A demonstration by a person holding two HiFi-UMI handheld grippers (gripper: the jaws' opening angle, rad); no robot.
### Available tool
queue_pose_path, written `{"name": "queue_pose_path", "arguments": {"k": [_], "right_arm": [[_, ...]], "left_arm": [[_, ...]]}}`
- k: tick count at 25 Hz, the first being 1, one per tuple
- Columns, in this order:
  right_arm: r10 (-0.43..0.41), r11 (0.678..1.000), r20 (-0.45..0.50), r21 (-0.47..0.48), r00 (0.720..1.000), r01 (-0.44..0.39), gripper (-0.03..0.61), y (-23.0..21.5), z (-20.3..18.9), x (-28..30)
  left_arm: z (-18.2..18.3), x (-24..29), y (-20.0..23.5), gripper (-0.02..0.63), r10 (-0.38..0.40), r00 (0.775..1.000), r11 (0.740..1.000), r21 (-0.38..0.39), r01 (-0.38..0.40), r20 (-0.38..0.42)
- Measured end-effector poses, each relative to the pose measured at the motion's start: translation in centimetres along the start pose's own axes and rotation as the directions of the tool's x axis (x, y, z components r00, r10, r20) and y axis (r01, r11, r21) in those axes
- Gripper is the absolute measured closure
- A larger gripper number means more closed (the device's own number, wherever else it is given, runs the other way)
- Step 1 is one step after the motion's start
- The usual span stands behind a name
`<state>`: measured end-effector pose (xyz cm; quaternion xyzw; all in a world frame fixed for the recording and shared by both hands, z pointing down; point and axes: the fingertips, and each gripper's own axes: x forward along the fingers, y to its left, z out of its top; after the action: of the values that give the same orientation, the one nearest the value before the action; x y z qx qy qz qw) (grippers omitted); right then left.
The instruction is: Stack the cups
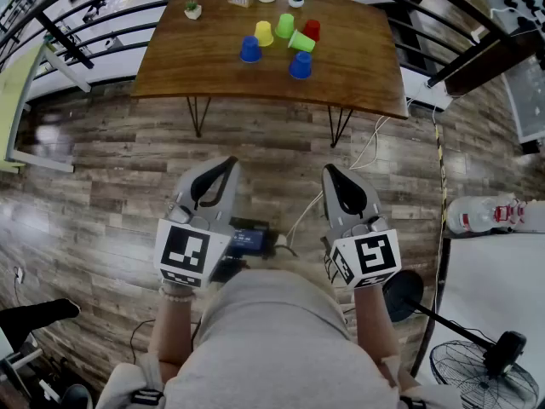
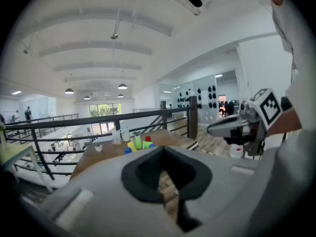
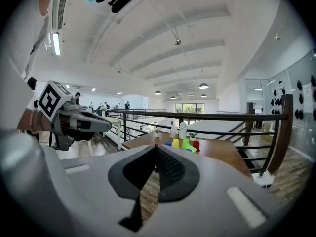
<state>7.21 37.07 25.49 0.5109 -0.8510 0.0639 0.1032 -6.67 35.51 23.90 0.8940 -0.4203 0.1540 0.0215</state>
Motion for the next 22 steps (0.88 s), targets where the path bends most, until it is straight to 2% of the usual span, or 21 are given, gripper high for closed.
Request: {"name": "queue_pose_path", "arguments": {"k": [13,19,20,22], "right_arm": [[0.010,1.000,0.002,-0.018,1.000,-0.009,0.574,0.06,-0.20,0.05],[0.028,0.999,0.022,-0.021,0.999,-0.028,0.574,0.58,0.17,-0.08],[0.029,0.999,0.024,-0.025,0.999,-0.028,0.574,0.70,0.23,-0.11],[0.025,1.000,0.033,-0.016,0.999,-0.025,0.569,0.81,0.45,-0.23]], "left_arm": [[-0.08,0.11,-0.24,0.618,0.000,1.000,1.000,0.008,0.000,0.001],[0.05,0.12,-0.48,0.618,-0.020,1.000,0.999,-0.024,0.021,0.015],[0.14,0.08,-0.56,0.615,-0.022,1.000,0.999,-0.026,0.023,0.022],[0.27,0.01,-0.73,0.564,-0.026,0.999,0.999,-0.021,0.026,0.028]]}}
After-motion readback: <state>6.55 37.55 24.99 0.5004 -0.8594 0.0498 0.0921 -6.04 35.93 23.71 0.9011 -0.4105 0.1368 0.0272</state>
